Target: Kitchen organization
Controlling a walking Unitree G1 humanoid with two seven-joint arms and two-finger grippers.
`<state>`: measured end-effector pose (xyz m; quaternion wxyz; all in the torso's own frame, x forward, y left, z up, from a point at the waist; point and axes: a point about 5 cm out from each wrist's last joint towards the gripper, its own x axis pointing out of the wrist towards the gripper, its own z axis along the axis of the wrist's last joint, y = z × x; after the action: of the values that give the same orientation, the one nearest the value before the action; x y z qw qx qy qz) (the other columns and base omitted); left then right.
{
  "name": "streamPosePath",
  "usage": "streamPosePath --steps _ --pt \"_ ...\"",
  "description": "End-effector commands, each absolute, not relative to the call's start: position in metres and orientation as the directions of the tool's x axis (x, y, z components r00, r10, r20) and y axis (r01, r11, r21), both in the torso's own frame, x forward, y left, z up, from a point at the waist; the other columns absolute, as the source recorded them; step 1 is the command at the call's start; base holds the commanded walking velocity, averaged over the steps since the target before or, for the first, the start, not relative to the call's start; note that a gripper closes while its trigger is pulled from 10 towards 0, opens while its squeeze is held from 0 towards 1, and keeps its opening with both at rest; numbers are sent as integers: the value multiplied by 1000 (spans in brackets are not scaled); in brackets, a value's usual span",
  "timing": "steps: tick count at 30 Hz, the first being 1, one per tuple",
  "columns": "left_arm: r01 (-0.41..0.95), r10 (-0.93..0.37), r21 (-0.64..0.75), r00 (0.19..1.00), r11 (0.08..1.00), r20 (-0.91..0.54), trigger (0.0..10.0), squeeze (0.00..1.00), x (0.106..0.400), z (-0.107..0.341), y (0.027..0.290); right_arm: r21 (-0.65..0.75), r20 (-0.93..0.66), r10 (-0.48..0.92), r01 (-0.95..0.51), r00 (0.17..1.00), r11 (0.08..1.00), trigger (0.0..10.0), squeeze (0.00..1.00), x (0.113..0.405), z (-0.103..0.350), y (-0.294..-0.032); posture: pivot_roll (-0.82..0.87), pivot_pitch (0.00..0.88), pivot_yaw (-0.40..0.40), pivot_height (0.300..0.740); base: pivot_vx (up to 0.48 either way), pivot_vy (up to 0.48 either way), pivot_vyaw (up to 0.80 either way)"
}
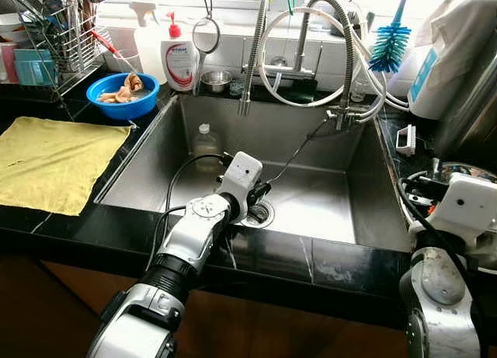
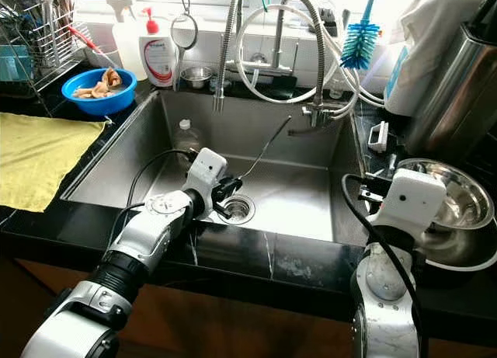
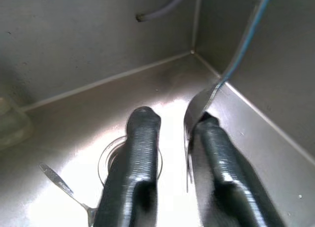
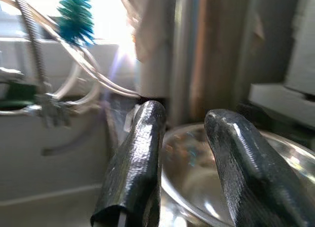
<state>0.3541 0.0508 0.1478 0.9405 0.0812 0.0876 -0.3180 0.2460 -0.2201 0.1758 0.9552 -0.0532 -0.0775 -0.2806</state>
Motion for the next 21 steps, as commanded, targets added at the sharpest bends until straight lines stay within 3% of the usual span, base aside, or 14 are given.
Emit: streamPosePath --steps 1,20,21 --pt "611 -580 107 784 785 -220 10000 1000 353 148 51 -44 179 -568 583 803 811 10000 0 242 181 -226 -30 0 -19 740 0 0 0" --pt "576 -560 111 816 810 -146 10000 1000 353 154 51 12 140 -636 641 759 767 10000 0 230 183 -236 -39 0 -29 740 0 0 0" --pt "561 -549 129 827 818 -117 10000 569 354 157 51 39 130 -659 661 741 750 10000 0 226 183 -238 -40 0 -31 740 0 0 0"
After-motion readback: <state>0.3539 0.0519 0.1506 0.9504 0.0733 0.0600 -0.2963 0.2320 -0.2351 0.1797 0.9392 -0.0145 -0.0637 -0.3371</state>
